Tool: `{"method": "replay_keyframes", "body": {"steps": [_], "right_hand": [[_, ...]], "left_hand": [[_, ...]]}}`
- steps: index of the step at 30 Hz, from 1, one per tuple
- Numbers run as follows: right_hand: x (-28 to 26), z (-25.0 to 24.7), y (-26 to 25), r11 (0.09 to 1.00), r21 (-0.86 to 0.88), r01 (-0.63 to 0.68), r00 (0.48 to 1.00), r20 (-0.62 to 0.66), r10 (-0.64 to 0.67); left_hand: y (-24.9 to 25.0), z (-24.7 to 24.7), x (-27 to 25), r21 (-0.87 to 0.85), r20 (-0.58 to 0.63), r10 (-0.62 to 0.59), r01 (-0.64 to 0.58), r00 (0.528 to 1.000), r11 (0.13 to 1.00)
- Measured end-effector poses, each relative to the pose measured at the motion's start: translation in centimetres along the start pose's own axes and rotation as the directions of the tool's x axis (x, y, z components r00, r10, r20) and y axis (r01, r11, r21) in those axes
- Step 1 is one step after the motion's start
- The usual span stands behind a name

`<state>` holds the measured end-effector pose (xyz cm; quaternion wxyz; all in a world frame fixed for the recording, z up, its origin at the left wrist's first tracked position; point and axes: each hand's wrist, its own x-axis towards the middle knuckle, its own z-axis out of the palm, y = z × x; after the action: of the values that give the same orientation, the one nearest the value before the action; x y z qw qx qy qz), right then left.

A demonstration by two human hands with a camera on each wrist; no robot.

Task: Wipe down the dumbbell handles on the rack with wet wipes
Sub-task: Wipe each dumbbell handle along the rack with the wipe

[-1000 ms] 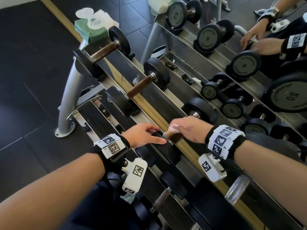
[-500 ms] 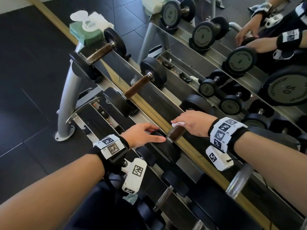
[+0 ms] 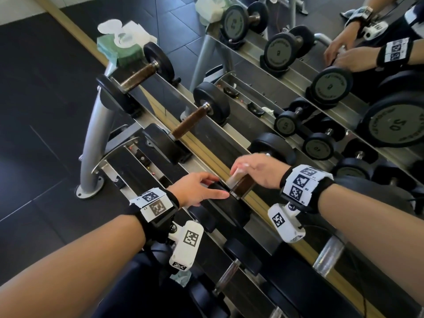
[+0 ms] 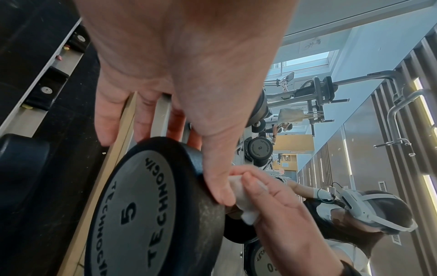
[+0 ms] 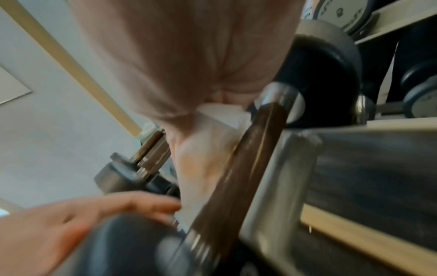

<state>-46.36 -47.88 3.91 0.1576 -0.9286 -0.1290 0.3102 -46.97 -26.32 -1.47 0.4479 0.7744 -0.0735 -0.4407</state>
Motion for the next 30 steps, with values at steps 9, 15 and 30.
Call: {"method": "replay_keyframes", "body": {"steps": [9, 15, 30], "right_hand": [[1.3, -0.4, -0.3, 0.871, -0.487, -0.065, 0.972, 0.168, 0.166], [-0.1, 1.7, 0.4, 0.97, -0.235, -0.063, 0.997, 0.036, 0.073], [-6.6, 1.8, 0.5, 0.792, 0.593, -0.145, 0.835, -0.356, 0.419]], "left_hand": [[-0.2, 0.0, 0.4, -0.002, -0.005, -0.009, 0.009, 1.0, 1.0], [-0.1, -0.1, 0.5, 0.034, -0.003, -0.009, 0.009, 1.0, 0.999], [1.3, -1.4, 0.8, 0.271, 0.045, -0.017, 0.004, 0.999, 0.963]]}}
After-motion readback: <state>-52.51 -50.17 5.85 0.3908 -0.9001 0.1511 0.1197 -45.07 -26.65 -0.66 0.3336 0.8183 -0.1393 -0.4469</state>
